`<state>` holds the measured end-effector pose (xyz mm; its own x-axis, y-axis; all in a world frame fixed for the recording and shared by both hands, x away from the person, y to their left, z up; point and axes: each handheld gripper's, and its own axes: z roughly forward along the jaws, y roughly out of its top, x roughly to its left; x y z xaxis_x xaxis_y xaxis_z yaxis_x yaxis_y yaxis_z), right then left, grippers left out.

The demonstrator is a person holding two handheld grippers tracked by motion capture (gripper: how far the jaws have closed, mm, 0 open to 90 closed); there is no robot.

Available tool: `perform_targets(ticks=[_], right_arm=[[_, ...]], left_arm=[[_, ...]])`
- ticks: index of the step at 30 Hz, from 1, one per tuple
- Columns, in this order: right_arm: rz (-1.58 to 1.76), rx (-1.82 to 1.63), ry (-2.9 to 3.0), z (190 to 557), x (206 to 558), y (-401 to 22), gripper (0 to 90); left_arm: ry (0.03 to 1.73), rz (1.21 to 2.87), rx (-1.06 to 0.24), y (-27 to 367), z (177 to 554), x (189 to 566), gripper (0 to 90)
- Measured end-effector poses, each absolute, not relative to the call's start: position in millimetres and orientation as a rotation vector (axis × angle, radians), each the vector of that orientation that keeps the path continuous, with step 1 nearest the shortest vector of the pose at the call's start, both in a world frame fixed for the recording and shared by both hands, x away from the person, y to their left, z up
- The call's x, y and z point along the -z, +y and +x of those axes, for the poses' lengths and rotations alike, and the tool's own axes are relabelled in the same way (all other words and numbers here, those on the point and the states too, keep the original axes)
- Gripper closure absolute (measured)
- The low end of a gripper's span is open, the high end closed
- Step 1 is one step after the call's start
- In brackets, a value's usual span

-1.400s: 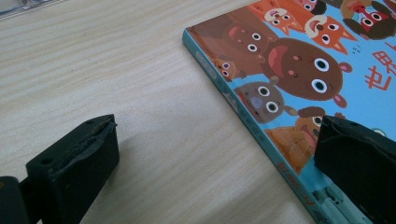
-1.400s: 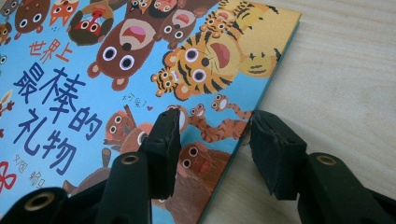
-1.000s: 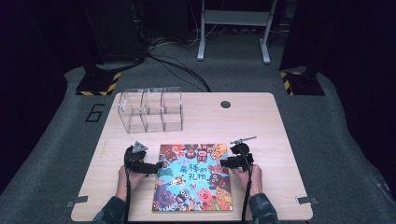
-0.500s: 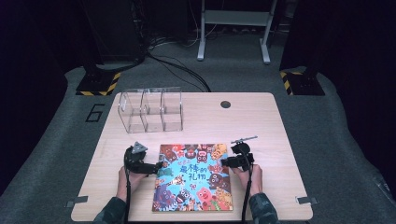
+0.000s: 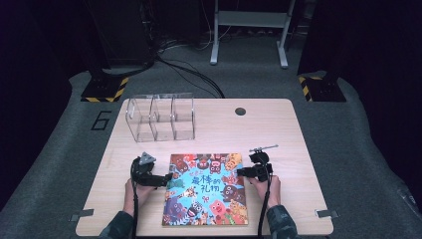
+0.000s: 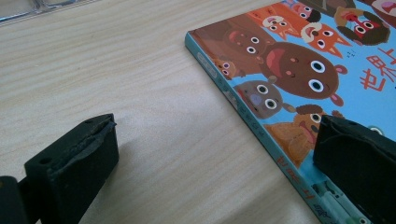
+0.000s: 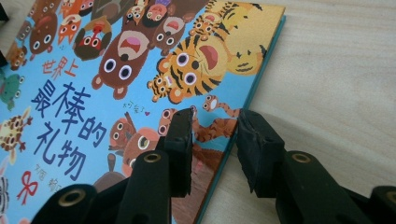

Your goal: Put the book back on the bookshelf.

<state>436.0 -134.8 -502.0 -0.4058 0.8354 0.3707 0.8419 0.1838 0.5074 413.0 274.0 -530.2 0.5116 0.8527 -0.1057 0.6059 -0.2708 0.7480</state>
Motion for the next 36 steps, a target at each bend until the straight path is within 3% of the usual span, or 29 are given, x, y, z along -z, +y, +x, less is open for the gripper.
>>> perform_targets(ticks=[7, 8, 13, 23, 36], right_arm=[[-1.695, 1.095, -2.341, 434.9, 497.1, -138.1, 66.6], [-1.656, 1.129, -2.329, 435.2, 497.1, -137.9, 73.2], [-1.64, 1.051, -2.468, 435.7, 494.3, -117.3, 68.5], [-1.716, 0.999, -2.498, 436.3, 500.7, -128.3, 57.1], [-1.688, 1.022, -2.484, 437.6, 502.2, -124.5, 52.9]], left_arm=[[1.192, 1.99, -0.411, 274.0, 413.0, 530.2, 0.0], [1.192, 1.99, -0.412, 273.9, 413.0, 530.2, 0.1], [1.194, 1.972, -0.403, 274.4, 412.9, 530.7, 0.4], [1.222, 1.973, -0.424, 285.5, 404.6, 530.3, 0.0], [1.214, 2.053, -0.51, 281.3, 400.8, 531.3, 0.0]])
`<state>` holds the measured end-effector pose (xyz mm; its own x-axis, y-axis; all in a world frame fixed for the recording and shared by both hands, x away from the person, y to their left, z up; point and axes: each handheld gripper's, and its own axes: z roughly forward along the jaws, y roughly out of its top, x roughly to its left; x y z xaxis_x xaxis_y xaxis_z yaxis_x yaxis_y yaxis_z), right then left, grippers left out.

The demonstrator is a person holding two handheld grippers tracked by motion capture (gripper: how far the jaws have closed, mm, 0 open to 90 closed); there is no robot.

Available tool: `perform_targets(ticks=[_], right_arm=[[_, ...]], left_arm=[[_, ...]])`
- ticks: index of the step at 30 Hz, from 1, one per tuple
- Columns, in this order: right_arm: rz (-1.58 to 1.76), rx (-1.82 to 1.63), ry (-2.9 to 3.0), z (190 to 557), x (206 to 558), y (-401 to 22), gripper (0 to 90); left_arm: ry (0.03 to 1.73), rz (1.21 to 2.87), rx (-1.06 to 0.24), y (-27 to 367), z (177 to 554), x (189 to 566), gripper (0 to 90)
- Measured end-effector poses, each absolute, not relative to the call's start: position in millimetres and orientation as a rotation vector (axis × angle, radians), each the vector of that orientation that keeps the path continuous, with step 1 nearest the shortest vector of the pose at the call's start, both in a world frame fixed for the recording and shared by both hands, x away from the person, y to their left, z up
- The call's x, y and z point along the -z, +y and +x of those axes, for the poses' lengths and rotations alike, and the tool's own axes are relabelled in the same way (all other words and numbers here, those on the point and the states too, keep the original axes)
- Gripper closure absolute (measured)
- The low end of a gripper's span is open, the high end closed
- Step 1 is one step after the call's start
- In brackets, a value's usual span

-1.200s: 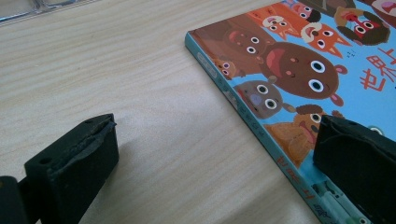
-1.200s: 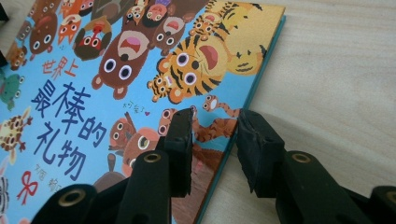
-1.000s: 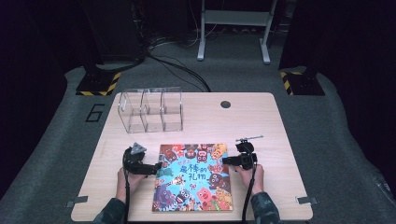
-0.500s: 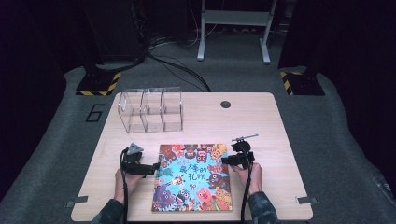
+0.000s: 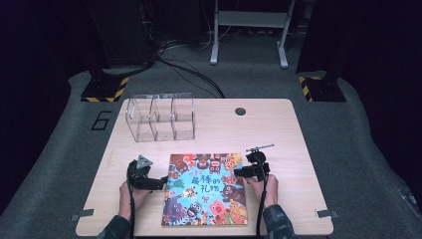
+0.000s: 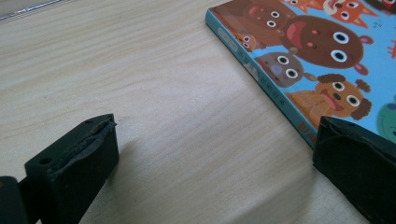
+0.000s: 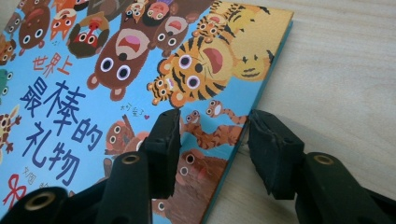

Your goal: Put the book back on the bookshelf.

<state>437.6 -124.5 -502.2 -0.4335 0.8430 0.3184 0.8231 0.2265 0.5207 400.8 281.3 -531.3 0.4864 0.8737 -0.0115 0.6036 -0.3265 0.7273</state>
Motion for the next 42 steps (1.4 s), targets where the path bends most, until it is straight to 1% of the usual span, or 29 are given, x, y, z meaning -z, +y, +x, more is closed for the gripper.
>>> perform_targets(ticks=[4, 5, 11, 20, 25, 42], right_arm=[[1.671, -1.029, 2.427, 438.0, 503.3, -126.3, 53.5], [1.675, -1.036, 2.428, 438.2, 503.5, -127.3, 54.1], [1.688, -1.017, 2.415, 438.8, 502.9, -125.9, 55.3], [1.783, -1.113, 2.403, 438.6, 505.4, -132.3, 57.3], [1.748, -1.093, 2.406, 437.8, 502.7, -130.4, 57.9], [1.667, -1.158, 2.376, 430.6, 468.7, -127.7, 58.2]], left_arm=[[1.218, 2.054, -0.527, 280.5, 400.8, 531.7, 0.1], [1.2, 2.098, -0.528, 282.4, 401.0, 530.2, 0.1], [1.2, 2.101, -0.53, 282.4, 401.0, 530.2, 0.2], [1.199, 2.102, -0.53, 282.4, 401.1, 530.1, 0.1], [1.199, 2.102, -0.53, 282.4, 401.0, 530.1, 0.2], [1.201, 2.097, -0.528, 282.3, 400.9, 530.3, 0.2]])
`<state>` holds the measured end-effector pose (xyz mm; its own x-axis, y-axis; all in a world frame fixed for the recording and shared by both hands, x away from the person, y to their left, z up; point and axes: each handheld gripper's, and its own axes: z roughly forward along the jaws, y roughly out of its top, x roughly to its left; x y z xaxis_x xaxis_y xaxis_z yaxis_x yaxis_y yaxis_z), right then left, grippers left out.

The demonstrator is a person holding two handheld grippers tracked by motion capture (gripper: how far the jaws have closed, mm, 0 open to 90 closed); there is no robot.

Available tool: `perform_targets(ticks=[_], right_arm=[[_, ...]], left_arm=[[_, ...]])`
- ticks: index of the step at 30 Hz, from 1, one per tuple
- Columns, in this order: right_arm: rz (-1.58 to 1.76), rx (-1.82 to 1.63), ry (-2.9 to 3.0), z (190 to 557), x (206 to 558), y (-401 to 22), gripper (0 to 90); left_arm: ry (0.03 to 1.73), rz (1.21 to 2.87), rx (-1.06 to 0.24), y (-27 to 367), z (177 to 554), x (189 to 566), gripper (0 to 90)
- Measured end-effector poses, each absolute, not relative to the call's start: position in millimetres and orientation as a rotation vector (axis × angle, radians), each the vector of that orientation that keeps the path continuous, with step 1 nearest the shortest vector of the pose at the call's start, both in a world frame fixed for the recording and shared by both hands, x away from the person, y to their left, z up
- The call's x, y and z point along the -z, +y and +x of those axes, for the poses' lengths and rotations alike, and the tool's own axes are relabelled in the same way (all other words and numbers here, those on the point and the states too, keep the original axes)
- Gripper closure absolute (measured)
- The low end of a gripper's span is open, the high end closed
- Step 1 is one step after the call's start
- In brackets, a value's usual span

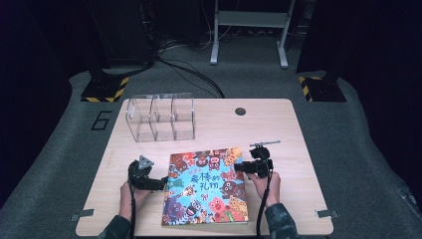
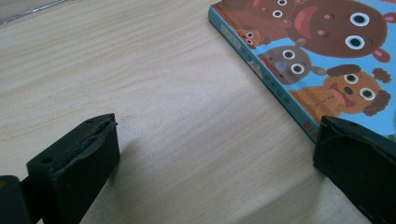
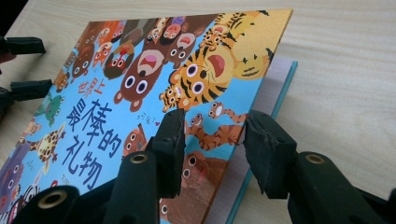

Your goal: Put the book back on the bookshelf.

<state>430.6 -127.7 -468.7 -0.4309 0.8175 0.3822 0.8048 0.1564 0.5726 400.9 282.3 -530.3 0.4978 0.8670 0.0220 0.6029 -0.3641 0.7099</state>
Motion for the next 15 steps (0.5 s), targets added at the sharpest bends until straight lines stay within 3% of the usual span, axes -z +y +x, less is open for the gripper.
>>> perform_targets(ticks=[15], right_arm=[[1.639, -1.236, 2.363, 432.8, 446.9, -122.8, 56.8]], left_arm=[[1.201, 2.095, -0.527, 282.4, 400.9, 530.4, 0.3]])
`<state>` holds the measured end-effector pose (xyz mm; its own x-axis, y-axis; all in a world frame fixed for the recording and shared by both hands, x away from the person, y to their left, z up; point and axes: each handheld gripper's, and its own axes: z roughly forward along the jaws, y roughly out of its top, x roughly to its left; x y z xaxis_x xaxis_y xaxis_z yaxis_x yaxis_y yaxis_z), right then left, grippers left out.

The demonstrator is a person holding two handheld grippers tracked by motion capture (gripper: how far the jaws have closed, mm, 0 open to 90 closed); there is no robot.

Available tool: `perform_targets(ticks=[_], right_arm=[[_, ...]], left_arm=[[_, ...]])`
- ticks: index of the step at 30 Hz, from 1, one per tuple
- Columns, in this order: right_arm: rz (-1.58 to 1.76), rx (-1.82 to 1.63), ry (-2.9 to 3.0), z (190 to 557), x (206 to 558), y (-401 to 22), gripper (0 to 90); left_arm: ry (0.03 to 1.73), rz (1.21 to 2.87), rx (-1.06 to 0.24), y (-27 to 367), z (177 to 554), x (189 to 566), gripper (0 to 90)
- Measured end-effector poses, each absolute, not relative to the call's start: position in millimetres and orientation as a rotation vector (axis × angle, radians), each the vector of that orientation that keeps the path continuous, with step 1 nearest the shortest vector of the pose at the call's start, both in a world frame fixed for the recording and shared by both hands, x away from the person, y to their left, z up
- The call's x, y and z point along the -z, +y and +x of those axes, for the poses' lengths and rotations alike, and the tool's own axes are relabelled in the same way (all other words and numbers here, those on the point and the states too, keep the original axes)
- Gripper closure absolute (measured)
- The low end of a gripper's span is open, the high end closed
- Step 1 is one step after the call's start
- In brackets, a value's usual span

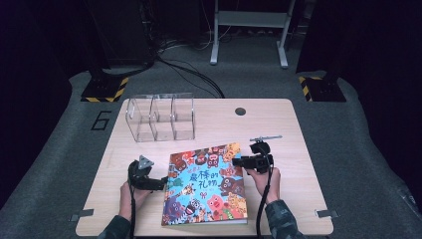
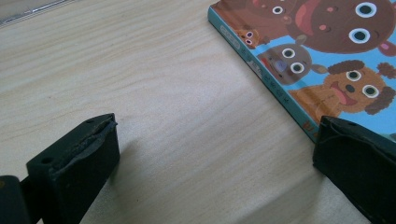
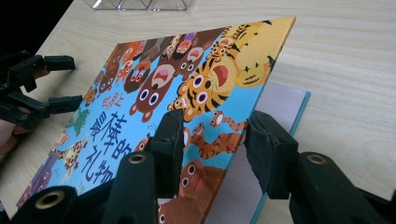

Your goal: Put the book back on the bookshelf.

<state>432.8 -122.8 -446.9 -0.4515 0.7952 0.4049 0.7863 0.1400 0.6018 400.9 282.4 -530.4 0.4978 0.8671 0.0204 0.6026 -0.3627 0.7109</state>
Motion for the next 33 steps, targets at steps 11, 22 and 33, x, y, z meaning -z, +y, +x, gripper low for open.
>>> perform_targets(ticks=[11, 22, 33], right_arm=[[1.618, -1.229, 2.385, 441.2, 446.0, -110.3, 54.2], [1.638, -1.245, 2.392, 445.0, 449.2, -104.5, 50.6], [1.619, -1.229, 2.398, 445.6, 446.9, -101.6, 50.1]], left_arm=[[1.207, 2.082, -0.531, 281.8, 400.8, 531.0, 0.4], [1.201, 2.095, -0.525, 282.5, 400.9, 530.4, 0.4], [1.185, 2.102, -0.523, 283.5, 401.1, 530.4, 0.0]])
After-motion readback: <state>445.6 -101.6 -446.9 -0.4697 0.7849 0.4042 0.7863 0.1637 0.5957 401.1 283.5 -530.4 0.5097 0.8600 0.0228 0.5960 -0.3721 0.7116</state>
